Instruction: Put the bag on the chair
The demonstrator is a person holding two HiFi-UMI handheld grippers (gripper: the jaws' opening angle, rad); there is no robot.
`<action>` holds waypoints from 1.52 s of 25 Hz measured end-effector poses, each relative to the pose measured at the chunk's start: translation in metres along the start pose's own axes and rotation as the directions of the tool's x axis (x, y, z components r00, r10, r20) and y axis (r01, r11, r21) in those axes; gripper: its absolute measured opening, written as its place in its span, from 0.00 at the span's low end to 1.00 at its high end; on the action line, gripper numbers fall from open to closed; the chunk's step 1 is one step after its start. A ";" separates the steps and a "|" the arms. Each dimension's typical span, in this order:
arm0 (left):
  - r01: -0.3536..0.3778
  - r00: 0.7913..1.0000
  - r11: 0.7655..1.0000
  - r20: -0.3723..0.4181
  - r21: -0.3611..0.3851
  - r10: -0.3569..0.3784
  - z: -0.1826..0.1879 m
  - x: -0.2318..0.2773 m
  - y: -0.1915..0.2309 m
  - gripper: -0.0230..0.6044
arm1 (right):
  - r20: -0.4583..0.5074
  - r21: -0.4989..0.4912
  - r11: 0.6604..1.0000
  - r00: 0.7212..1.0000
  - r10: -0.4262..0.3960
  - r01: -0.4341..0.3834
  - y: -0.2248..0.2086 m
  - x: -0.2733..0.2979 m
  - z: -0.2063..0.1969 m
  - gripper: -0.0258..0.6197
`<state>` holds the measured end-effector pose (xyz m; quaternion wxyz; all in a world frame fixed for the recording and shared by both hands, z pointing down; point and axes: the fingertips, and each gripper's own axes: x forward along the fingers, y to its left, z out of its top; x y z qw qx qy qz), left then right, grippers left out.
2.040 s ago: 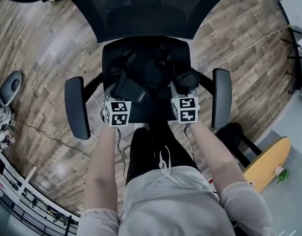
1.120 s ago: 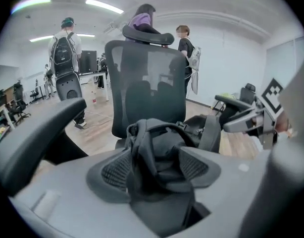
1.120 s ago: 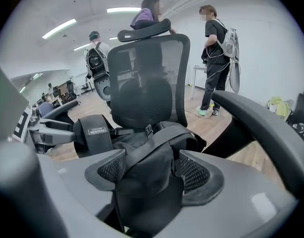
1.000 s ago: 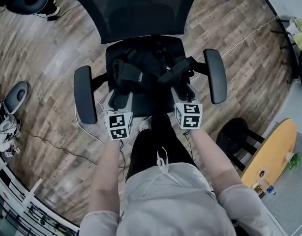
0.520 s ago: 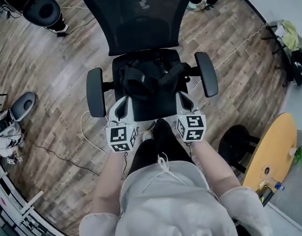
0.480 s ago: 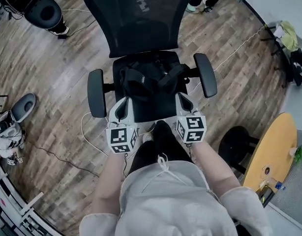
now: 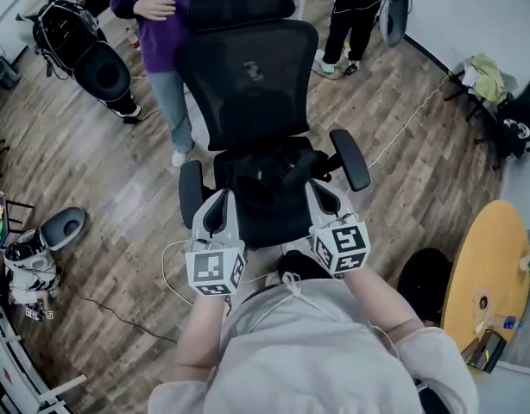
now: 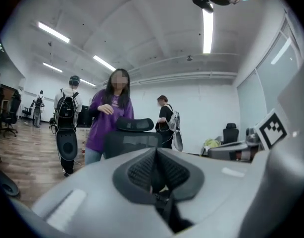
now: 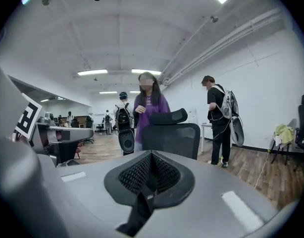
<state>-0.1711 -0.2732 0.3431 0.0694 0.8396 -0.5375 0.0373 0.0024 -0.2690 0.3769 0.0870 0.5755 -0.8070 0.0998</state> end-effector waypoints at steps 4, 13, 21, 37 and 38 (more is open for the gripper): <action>0.012 1.000 1.000 0.016 0.019 -0.012 0.022 -0.014 -0.003 0.05 | 0.052 -0.009 1.000 0.999 -0.003 0.004 0.004 -0.011 0.026 0.04; 0.032 0.999 0.998 0.027 0.047 -0.033 0.034 -0.024 -0.004 0.05 | 0.058 0.008 1.000 0.998 -0.007 0.007 0.020 -0.017 0.033 0.04; 0.056 0.998 0.996 0.031 0.064 -0.058 0.039 -0.025 -0.019 0.05 | 0.050 0.006 1.000 0.999 -0.020 0.020 0.018 -0.028 0.029 0.04; 0.067 0.998 0.995 0.001 0.069 -0.067 0.031 -0.017 -0.024 0.05 | 0.053 0.005 1.000 0.998 -0.024 0.024 0.018 -0.030 0.023 0.04; 0.067 0.998 0.995 0.001 0.068 -0.067 0.031 -0.015 -0.022 0.05 | 0.053 0.006 1.000 0.998 -0.023 0.023 0.019 -0.027 0.023 0.04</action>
